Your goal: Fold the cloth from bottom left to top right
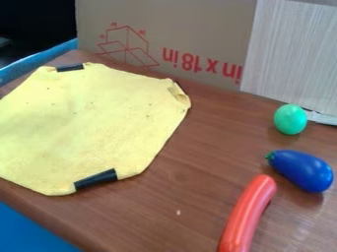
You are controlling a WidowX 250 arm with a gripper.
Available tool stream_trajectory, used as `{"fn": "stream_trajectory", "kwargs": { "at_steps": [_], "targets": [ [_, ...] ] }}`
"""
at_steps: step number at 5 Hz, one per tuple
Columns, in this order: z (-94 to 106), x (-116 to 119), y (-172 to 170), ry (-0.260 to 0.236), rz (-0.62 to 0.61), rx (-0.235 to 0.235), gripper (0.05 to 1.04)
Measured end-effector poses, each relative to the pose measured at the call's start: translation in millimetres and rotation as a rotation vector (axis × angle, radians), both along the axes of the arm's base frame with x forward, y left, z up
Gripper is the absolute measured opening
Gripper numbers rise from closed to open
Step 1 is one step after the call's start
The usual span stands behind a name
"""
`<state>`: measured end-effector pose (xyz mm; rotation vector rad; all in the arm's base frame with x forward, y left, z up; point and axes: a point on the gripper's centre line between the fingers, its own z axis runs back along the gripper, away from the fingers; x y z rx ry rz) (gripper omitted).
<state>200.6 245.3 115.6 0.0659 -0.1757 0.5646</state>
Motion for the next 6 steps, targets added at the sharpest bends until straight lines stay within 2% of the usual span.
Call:
{"fn": "stream_trajectory", "kwargs": {
  "at_steps": [1,2,3,4,5,6],
  "targets": [
    [-8.0,-15.1,12.7,-0.027,0.047,-0.045,0.999],
    [-18.4,-18.2,21.0,-0.052,0.101,-0.067,0.999],
    [-25.7,-20.9,30.2,-0.090,0.169,-0.054,0.999],
    [-30.4,-21.1,31.6,-0.115,0.205,-0.083,0.999],
    [-38.6,-21.1,33.9,-0.126,0.247,-0.107,0.999],
    [-46.5,-21.9,32.7,-0.124,0.277,-0.122,0.945]
  ]
}}
